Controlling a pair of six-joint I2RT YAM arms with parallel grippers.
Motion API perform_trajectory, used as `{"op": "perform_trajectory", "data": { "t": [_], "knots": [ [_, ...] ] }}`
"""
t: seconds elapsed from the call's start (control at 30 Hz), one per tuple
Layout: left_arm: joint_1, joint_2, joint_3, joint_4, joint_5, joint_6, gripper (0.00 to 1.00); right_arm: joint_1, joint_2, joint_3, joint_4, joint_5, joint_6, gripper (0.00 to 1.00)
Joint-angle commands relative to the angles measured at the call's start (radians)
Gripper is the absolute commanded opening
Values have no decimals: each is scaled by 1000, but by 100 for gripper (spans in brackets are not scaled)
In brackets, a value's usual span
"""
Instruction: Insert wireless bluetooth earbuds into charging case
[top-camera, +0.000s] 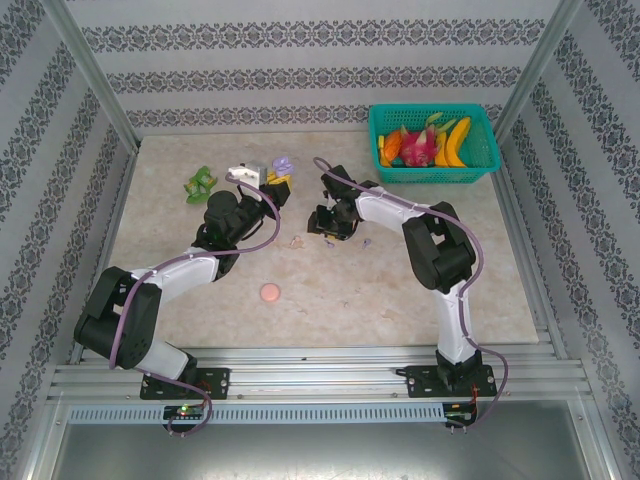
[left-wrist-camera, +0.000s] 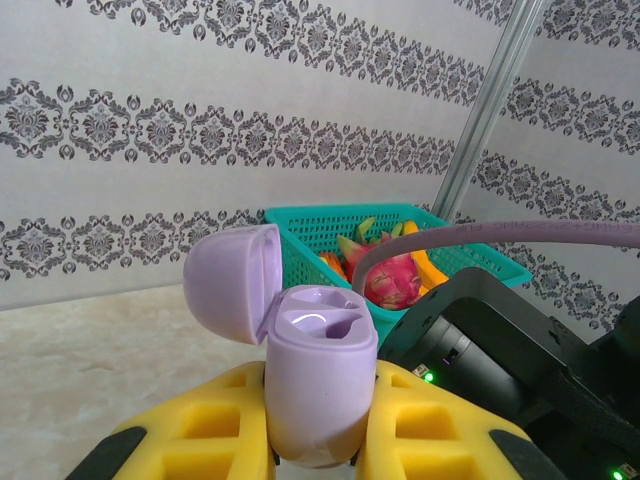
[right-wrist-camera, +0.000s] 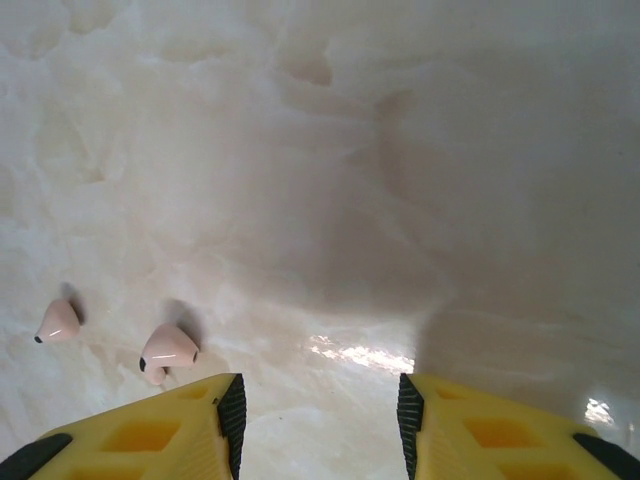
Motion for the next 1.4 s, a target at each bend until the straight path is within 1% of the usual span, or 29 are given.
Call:
{"op": "perform_trajectory", "data": {
  "t": [0.0, 0.57, 0.83, 0.97, 1.13, 1.37],
  "knots": [
    [13, -18, 5, 64, -2, -18, 0, 17, 24, 25, -46, -24, -41, 46],
    [12, -21, 4, 64, -11, -24, 0, 38, 4, -15, -64, -52, -79, 45],
    [12, -25, 1, 64, -9, -29, 0, 44, -39, -57, -65, -33, -92, 43],
    [12, -29, 1, 59, -11, -32, 0, 49, -135, -104, -21, 31, -38, 46],
    [13, -30, 4, 55, -16, -30, 0, 82, -228, -162, -8, 104, 19, 48],
    [12, -30, 8, 51, -17, -26, 0, 125, -258, -274, 43, 103, 80, 48]
  ]
}}
